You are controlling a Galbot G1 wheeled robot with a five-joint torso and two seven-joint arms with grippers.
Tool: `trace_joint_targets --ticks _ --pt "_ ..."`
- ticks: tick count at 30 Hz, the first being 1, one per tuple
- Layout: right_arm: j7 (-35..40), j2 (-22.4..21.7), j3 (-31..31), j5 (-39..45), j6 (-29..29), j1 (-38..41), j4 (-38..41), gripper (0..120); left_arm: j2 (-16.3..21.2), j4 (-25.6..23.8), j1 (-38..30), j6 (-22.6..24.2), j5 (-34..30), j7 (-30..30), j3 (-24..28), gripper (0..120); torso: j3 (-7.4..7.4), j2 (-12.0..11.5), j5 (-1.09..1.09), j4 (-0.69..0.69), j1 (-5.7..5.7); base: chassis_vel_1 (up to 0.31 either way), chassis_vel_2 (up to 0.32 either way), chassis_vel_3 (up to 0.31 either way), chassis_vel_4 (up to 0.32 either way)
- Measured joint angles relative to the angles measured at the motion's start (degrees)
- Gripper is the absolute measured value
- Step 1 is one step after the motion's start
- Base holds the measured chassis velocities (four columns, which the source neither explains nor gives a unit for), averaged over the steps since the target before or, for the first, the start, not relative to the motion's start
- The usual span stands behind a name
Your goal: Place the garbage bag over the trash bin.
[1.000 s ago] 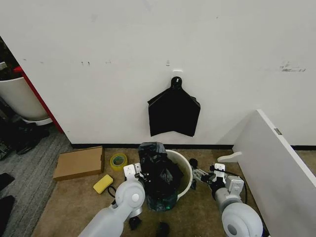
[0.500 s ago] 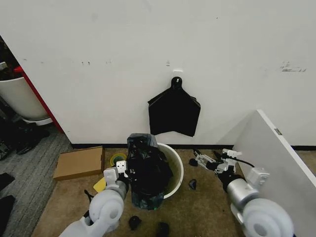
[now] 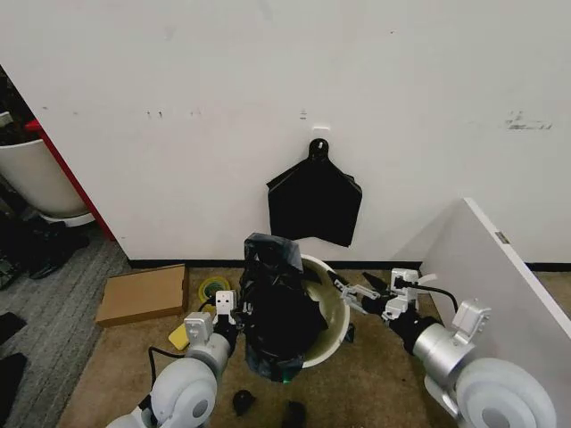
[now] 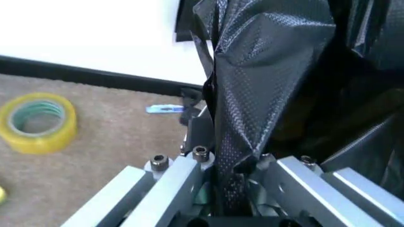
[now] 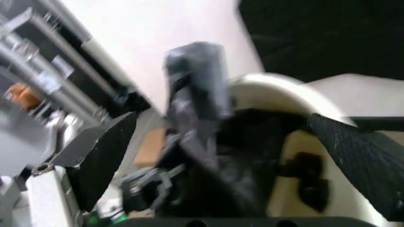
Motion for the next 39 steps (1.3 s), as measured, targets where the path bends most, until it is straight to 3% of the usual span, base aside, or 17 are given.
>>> trace_joint_targets --ticks 5,11,19,26,31,39 --pt "0.93 0.89 -3.82 -1.29 -1.72 1.66 -0.16 100 -1.15 0.24 0.75 -1.24 0.32 0.72 -0.14 1 0.0 0.0 -0.01 0.0 0.01 0.0 0.0 0.0 0.0" --pt "1.63 0.21 -6.69 -1.84 -4.04 2.41 0.25 100 0.49 -0.24 1.9 -1.34 1.83 1.77 -0.97 1 0.0 0.0 0.0 0.0 0.01 0.0 0.0 0.0 0.0" --pt "1.64 0.49 -7.21 -3.18 -4.62 3.33 -2.47 100 4.11 -0.9 1.82 -1.84 2.0 2.46 -0.86 1 0.0 0.0 0.01 -0.01 0.01 0.0 0.0 0.0 0.0" --pt "1.51 -0.01 -8.06 -1.09 -5.24 5.24 -4.78 100 3.88 -0.82 1.26 -1.93 1.9 2.84 -0.12 1 0.0 0.0 0.0 -0.01 0.01 0.0 0.0 0.0 0.0" --pt "1.96 0.34 -9.09 0.62 -5.63 7.16 -6.97 88 3.8 -0.56 1.07 -1.9 1.92 2.97 0.4 1 0.0 0.0 0.01 0.0 0.01 0.0 0.0 0.0 0.0" --pt "2.54 0.93 -9.38 1.81 -5.0 7.08 -6.85 59 3.55 0.18 1.44 -1.99 2.46 3.28 0.43 1 0.0 0.0 0.0 0.0 0.01 0.0 0.0 0.0 0.0"
